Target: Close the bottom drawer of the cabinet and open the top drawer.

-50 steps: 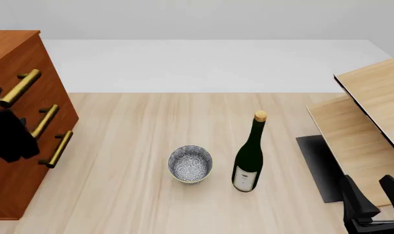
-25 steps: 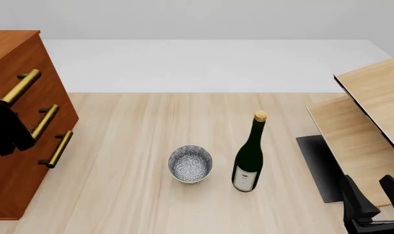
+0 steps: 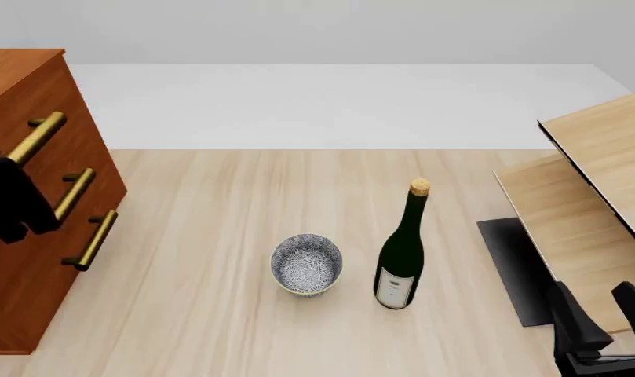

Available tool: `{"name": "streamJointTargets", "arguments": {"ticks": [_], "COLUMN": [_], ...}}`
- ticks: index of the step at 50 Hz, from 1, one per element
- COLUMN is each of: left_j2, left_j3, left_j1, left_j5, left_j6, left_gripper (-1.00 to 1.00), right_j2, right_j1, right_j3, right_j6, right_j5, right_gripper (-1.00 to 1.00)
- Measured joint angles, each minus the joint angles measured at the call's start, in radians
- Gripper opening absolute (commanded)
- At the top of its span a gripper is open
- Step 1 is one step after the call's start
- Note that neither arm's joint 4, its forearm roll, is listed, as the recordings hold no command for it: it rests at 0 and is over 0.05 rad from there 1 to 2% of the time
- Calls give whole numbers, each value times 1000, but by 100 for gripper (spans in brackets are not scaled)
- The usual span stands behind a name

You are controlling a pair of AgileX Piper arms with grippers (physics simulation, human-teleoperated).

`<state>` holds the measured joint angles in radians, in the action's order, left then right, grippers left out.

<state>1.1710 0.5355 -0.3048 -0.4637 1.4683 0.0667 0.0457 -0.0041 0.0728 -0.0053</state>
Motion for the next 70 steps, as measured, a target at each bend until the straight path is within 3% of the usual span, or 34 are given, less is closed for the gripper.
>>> {"name": "streamJointTargets", "arguments": {"ticks": [33, 70], "left_j2": [-5, 13], "left_j3": [-1, 11], "left_j1": [14, 116], "left_j5": [8, -3], "left_j6": [-4, 17], "left_gripper": [-100, -100], "right_j2": [3, 16], "right_j1": [-2, -4], "right_j3": [0, -1], "right_j6": [3, 10], "right_j5": [-3, -14], "right_gripper": [100, 100]}}
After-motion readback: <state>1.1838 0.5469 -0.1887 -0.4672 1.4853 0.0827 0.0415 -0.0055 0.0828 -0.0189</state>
